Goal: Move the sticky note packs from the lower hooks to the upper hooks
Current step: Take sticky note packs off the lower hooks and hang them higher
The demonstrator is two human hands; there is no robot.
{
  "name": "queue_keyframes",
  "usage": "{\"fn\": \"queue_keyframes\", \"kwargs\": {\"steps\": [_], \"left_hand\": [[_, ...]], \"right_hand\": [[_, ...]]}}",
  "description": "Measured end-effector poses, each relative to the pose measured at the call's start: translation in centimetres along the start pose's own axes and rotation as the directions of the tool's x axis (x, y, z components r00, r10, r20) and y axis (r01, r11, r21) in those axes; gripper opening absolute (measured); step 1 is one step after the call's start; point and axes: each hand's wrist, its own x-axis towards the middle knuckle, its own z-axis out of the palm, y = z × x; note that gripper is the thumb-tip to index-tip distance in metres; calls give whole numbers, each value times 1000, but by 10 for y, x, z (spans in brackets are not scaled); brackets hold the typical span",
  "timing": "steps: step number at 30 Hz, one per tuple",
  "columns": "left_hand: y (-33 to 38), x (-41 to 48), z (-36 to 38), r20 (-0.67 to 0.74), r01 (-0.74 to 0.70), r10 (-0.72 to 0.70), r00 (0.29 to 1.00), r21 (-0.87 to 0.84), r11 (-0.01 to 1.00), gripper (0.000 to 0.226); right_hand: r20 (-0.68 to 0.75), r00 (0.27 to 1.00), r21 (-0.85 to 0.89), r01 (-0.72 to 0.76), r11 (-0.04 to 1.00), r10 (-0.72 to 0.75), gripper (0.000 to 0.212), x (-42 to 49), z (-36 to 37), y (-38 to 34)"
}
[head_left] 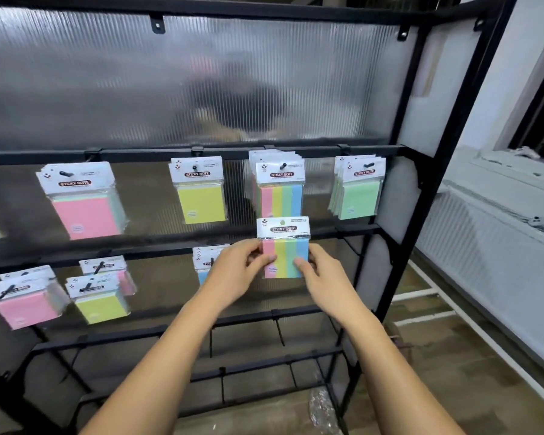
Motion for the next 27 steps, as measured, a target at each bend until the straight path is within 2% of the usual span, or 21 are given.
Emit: {"fn": "queue_keyframes", "kwargs": {"steps": [8,15,21,27], "left_hand": [[18,-4,-2,-91,-21,48,995,279,960,31],[14,-5,5,-97,51,-15,995,387,921,26],[9,-5,7,-79,66,-28,996,523,850,25],[5,-6,8,-80,65,-26,996,543,837,25]], "right_hand": [[-88,983,111,168,979,-159,15,19,-23,-5],[-128,958,173,277,945,-257,17,39,-37,-32],[-101,961,270,277,922,-259,18,56,-36,-47],[-85,985,261,168,951,-151,15,68,-27,-36]]}}
